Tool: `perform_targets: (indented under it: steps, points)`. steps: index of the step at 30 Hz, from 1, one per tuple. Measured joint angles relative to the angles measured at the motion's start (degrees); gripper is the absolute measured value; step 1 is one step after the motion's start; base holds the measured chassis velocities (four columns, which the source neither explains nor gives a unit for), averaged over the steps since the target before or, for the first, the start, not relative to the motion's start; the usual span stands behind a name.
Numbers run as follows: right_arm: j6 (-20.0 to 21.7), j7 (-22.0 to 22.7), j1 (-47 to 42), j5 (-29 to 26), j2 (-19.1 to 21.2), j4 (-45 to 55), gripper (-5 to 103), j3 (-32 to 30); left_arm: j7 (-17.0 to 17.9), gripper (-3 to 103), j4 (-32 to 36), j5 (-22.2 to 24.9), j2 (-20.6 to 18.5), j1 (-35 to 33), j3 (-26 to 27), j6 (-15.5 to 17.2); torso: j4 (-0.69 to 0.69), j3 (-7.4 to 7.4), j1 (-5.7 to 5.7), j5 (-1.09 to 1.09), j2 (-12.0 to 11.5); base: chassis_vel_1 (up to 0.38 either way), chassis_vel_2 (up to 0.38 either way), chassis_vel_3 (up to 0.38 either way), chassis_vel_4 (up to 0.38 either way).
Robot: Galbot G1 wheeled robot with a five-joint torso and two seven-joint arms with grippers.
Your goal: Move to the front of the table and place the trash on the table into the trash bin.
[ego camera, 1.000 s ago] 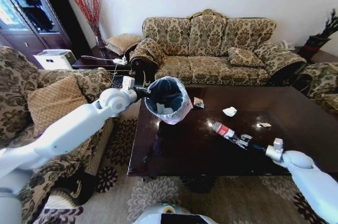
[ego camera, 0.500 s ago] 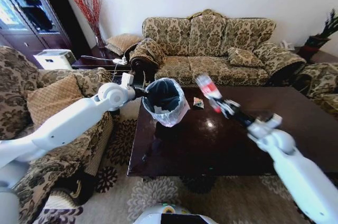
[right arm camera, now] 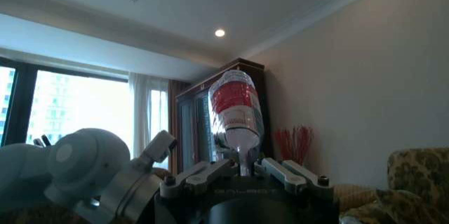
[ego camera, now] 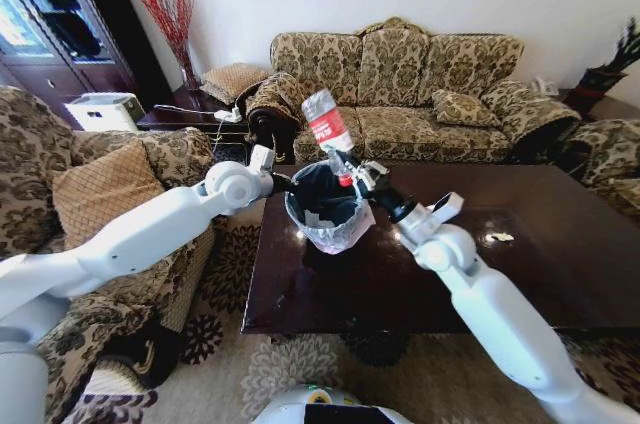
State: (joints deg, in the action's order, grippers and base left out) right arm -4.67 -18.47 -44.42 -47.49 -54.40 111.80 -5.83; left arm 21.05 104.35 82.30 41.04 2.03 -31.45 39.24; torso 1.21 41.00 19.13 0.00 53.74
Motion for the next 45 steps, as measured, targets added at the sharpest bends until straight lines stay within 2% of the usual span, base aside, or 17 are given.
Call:
perform_targets:
  steps: [2, 5, 7, 10, 12, 14, 16, 18, 19, 23, 26, 28, 31, 37, 41, 43, 45]
  points:
    - [-0.4, 0.1, 0.0, 0.8, -0.3, -0.5, 1, 0.4, 0.0, 0, 0.1, 0.0, 0.2, 0.3, -0.3, 0.0, 0.00, 0.00, 0.00, 0.00, 0.0, 0.000, 0.000, 0.000, 0.000]
    - [-1.2, 1.0, 0.2, 2.2, -1.1, -1.4, 14, 1.2, 0.0, 0, 0.5, 0.0, 1.0, 1.0, -1.0, 0.0, 0.03, 0.00, 0.00, 0.00, 0.0, 0.000, 0.000, 0.000, 0.000]
    - [-1.4, 1.1, 0.2, 2.5, -1.2, -1.6, 14, 1.3, 0.0, 0, 0.6, 0.0, 1.3, 1.3, -1.3, 0.0, 0.04, 0.00, 0.00, 0.00, 0.0, 0.000, 0.000, 0.000, 0.000]
    - [-1.6, 1.6, -0.5, 3.3, -0.9, -1.4, 30, 1.1, 0.0, 0, 0.4, 0.0, 2.8, 2.6, -2.6, 0.0, -0.01, 0.00, 0.00, 0.00, 0.0, 0.000, 0.000, 0.000, 0.000]
    - [-1.6, 1.7, -0.6, 3.4, -0.7, -1.2, 30, 1.1, 0.0, 0, 0.3, 0.0, 2.9, 2.8, -2.7, 0.0, -0.01, 0.00, 0.00, 0.00, 0.0, 0.000, 0.000, 0.000, 0.000]
    - [-1.6, 1.7, -1.0, 3.4, 0.1, -0.3, 47, 0.6, 0.0, 0, -0.1, -0.2, 3.0, 3.2, -3.1, 0.0, 0.00, 0.00, 0.00, 0.02, 0.0, 0.000, 0.000, 0.000, 0.000]
    - [-1.6, 1.7, -1.2, 3.4, 0.3, -0.1, 47, 0.5, 0.0, 0, -0.2, -0.2, 3.0, 3.3, -3.1, 0.0, 0.01, 0.00, 0.00, 0.01, 0.0, 0.000, 0.000, 0.000, 0.000]
    - [-1.5, 1.7, -1.9, 3.4, 1.0, 0.3, 57, 0.1, 0.0, 0, -0.4, -0.2, 3.0, 3.6, -3.3, 0.0, 0.02, 0.00, 0.00, 0.00, 0.0, 0.000, 0.000, 0.000, 0.000]
    - [-1.5, 1.7, -1.9, 3.4, 1.0, 0.3, 57, 0.1, 0.0, 0, -0.4, -0.2, 3.0, 3.6, -3.3, 0.0, 0.02, 0.00, 0.00, 0.00, 0.0, 0.000, 0.000, 0.000, 0.000]
    - [-1.6, 1.7, -2.4, 3.6, 1.1, 0.7, 79, -0.3, -0.1, 0, -0.2, -0.3, 2.6, 4.2, -3.9, 0.0, 0.01, 0.00, 0.00, 0.01, 0.0, 0.000, 0.000, 0.000, 0.000]
    - [-1.6, 1.7, -2.6, 3.5, 1.2, 1.4, 90, -0.6, -0.2, 0, -0.2, -0.5, 2.5, 4.5, -4.3, -0.1, 0.02, -0.01, -0.01, 0.01, 0.0, 0.000, 0.000, 0.000, 0.000]
    - [-1.6, 1.7, -2.8, 3.5, 1.4, 1.6, 90, -0.7, -0.2, 0, -0.2, -0.5, 2.5, 4.6, -4.3, -0.2, 0.02, -0.01, 0.00, 0.01, 0.0, 0.000, 0.000, 0.000, 0.000]
    - [-1.5, 1.5, -3.8, 3.7, 2.2, 2.3, 100, -0.9, -0.2, 0, -0.2, -0.6, 2.7, 4.7, -4.5, -0.2, 0.02, 0.00, 0.00, 0.01, 0.0, 0.000, 0.000, 0.000, 0.000]
    - [-1.5, 1.6, -4.9, 3.3, 2.5, 3.9, 100, -1.6, -0.3, 0, -0.3, -1.1, 2.7, 4.7, -4.5, -0.3, 0.00, 0.00, 0.00, 0.01, 0.0, 0.000, 0.000, 0.000, 0.000]
    - [-1.7, 4.9, -5.2, -0.6, 1.8, 5.8, 100, -4.5, -0.4, 0, -0.9, -1.6, 2.1, 4.2, -4.1, -0.3, 0.00, 0.00, -0.01, 0.01, 0.0, 0.000, 0.000, 0.000, 0.000]
    - [-1.5, 12.6, -5.1, -2.7, 0.9, 4.8, 100, -7.6, -0.9, 0, -1.5, -2.7, 0.9, 3.4, -3.5, -0.4, 0.02, -0.01, -0.01, 0.00, 0.0, 0.000, 0.000, 0.000, 0.000]
    - [0.4, 22.1, -4.6, -0.1, -0.1, 1.1, 100, -9.4, -1.9, 0, -2.3, -4.4, -0.1, 2.7, -3.3, -0.6, 0.02, -0.01, -0.01, -0.01, 0.0, 0.000, 0.000, 0.000, 0.000]
